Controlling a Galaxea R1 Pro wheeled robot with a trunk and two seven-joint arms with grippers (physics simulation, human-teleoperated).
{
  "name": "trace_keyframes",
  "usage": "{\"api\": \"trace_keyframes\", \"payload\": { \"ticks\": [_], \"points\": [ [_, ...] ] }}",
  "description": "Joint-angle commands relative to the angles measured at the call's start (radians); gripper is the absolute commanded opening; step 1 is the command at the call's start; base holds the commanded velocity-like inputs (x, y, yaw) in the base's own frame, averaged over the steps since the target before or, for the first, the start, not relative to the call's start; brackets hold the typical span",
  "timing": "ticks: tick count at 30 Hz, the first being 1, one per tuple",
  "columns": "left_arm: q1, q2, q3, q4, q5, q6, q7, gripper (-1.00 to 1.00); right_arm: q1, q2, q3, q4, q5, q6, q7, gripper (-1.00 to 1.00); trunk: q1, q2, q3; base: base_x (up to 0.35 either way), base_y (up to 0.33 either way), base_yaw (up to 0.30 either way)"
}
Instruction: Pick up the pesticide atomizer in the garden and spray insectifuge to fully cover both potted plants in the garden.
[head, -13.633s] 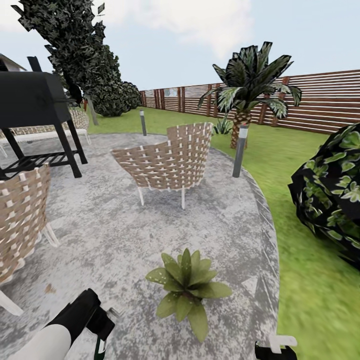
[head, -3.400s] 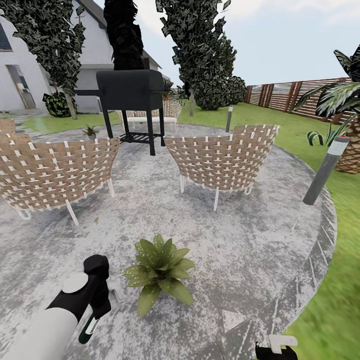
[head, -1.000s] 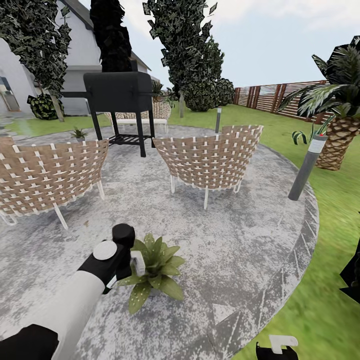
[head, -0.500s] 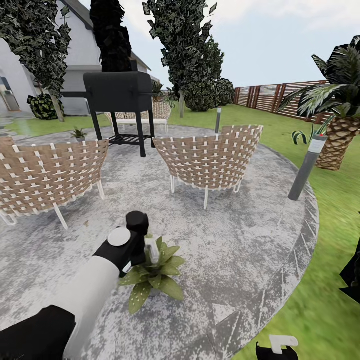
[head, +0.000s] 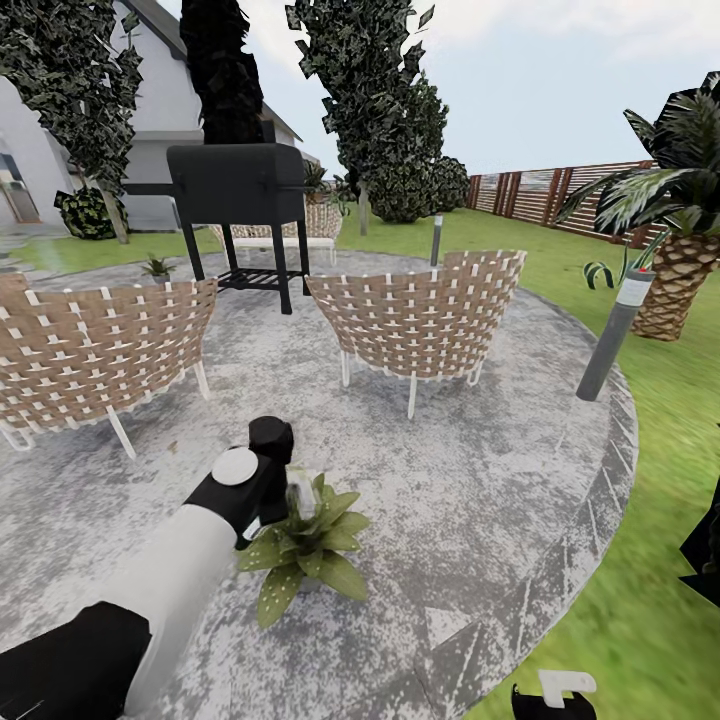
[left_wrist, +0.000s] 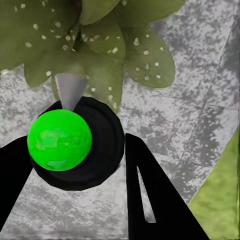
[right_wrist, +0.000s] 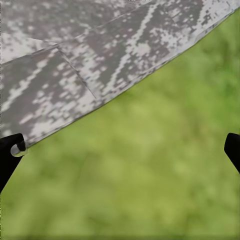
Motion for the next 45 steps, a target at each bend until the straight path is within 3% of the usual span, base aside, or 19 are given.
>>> {"api": "trace_keyframes", "payload": {
  "ticks": [1, 4, 9, 24, 33, 45],
  "points": [
    [0.001, 0.012, 0.001, -0.001, -0.007, 0.018, -0.009, -1.00, 0.000, 0.001, 0.008, 0.000, -0.005, -0.002, -0.004, 1.00, 0.000, 0.000, -0.001, 0.000, 0.000, 0.000],
    [0.003, 0.047, 0.023, -0.001, -0.007, 0.099, -0.009, -1.00, -0.001, 0.004, 0.008, -0.001, -0.005, -0.002, -0.004, 1.00, 0.000, 0.000, -0.001, 0.000, 0.000, 0.000],
    [0.003, 0.052, 0.054, -0.003, -0.008, 0.153, -0.009, -1.00, -0.001, 0.002, 0.008, -0.001, -0.005, -0.002, -0.003, 1.00, 0.000, 0.000, -0.001, 0.000, -0.139, 0.100],
    [-0.003, 0.052, 0.056, -0.003, -0.010, 0.161, -0.009, -1.00, -0.001, 0.005, 0.008, -0.005, -0.005, -0.004, -0.004, 1.00, 0.000, 0.000, -0.001, -0.101, -0.249, 0.045],
    [0.000, 0.050, 0.054, -0.003, -0.010, 0.165, -0.009, -1.00, -0.001, 0.005, 0.007, -0.005, -0.005, -0.004, -0.004, 1.00, 0.000, 0.000, -0.001, 0.137, -0.250, 0.259],
    [0.004, 0.055, 0.055, -0.002, -0.011, 0.193, -0.009, -1.00, -0.001, 0.005, 0.007, -0.005, -0.005, -0.004, -0.004, 1.00, 0.000, 0.000, -0.001, 0.101, -0.171, 0.066]
  ]
}}
